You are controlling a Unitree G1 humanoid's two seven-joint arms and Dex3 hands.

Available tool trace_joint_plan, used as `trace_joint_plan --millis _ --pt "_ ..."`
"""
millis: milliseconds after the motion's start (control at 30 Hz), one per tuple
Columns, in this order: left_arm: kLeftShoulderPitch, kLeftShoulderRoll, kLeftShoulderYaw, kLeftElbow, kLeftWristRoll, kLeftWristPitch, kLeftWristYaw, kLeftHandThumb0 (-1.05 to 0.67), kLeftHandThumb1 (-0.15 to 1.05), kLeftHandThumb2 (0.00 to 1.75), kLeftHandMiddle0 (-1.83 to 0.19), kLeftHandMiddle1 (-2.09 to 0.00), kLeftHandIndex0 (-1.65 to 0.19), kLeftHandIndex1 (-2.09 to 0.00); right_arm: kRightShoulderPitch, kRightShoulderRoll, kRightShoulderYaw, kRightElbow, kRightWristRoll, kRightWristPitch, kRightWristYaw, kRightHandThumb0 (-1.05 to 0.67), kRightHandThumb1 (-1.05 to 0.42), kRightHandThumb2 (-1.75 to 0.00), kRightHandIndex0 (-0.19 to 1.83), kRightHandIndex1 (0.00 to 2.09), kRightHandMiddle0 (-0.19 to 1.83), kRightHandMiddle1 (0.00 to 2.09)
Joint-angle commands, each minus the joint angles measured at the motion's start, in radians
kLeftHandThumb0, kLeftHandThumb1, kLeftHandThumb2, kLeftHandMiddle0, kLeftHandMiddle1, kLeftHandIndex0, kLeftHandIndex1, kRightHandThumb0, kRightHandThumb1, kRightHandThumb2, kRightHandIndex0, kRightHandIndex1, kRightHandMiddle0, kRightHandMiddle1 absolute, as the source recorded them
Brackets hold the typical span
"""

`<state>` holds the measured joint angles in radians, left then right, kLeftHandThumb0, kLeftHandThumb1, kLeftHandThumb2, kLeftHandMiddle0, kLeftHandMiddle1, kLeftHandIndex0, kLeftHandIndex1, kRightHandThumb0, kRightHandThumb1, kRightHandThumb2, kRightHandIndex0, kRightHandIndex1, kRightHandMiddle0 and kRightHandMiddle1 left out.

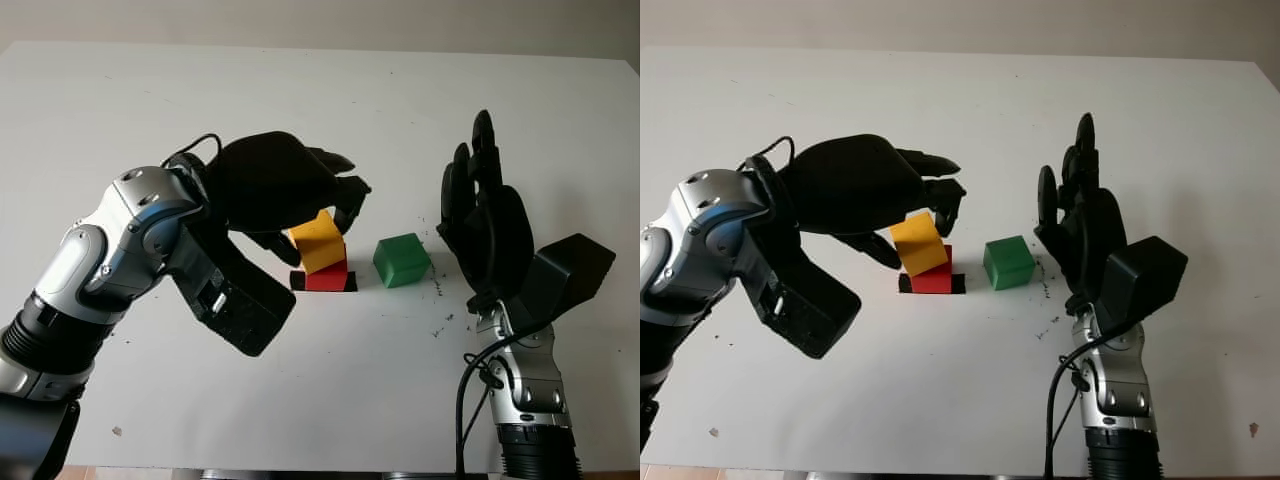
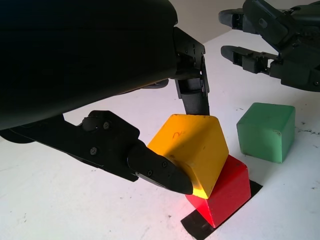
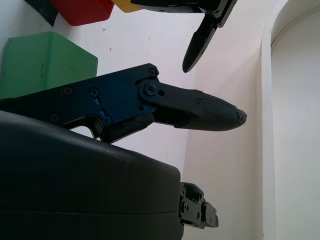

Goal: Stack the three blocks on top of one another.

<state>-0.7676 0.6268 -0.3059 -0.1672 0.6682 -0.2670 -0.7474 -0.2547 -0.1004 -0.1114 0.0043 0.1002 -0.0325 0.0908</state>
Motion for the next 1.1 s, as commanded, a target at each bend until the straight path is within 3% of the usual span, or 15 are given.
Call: trace_joint_plan --millis 0,100,367,767,933,1067 --pt "0.008 -0.002 -0.011 -0.001 -0.010 0.002 -0.006 -0.31 0.97 0.05 -0.13 -0.05 -0.31 -1.18 0.011 0.000 0.000 -0.007 0.001 -0.011 0.000 -0.68 -1.05 -0.62 -0.19 0.00 -0.19 0.00" --pt "0.009 -0.003 -0.011 0.003 -0.025 -0.004 -0.006 -0.45 0.91 0.05 -0.09 -0.05 -0.26 -0.96 0.012 -0.001 0.001 -0.009 -0.001 -0.009 0.000 -0.68 -1.05 -0.62 -0.19 0.00 -0.19 0.00" --pt "0.006 -0.004 -0.010 0.003 -0.075 -0.002 -0.026 -0.49 0.92 0.05 0.00 -0.05 -0.22 -0.52 0.012 0.004 0.001 -0.012 -0.003 -0.007 -0.009 -0.68 -1.05 -0.62 -0.19 0.00 -0.19 0.00" --pt "0.006 0.010 -0.009 -0.005 -0.066 0.001 -0.038 -0.50 0.88 0.05 0.09 -0.03 -0.07 -0.17 0.015 0.003 0.000 -0.012 0.004 -0.006 -0.005 -0.69 -1.05 -0.60 -0.19 0.00 -0.19 0.00" --pt "0.037 0.012 0.062 -0.009 -0.084 0.019 0.042 -0.63 0.91 0.06 0.18 -0.01 0.15 -0.03 0.016 -0.001 0.000 -0.021 0.003 0.004 -0.003 -0.71 -1.05 -0.60 -0.19 0.00 -0.19 0.00" --pt "0.049 -0.006 0.149 -0.025 -0.158 0.152 0.057 -0.79 0.99 0.09 0.19 0.00 0.19 0.00 0.012 -0.011 -0.003 -0.038 0.001 0.030 -0.001 -0.73 -1.05 -0.59 -0.19 0.00 -0.19 0.00"
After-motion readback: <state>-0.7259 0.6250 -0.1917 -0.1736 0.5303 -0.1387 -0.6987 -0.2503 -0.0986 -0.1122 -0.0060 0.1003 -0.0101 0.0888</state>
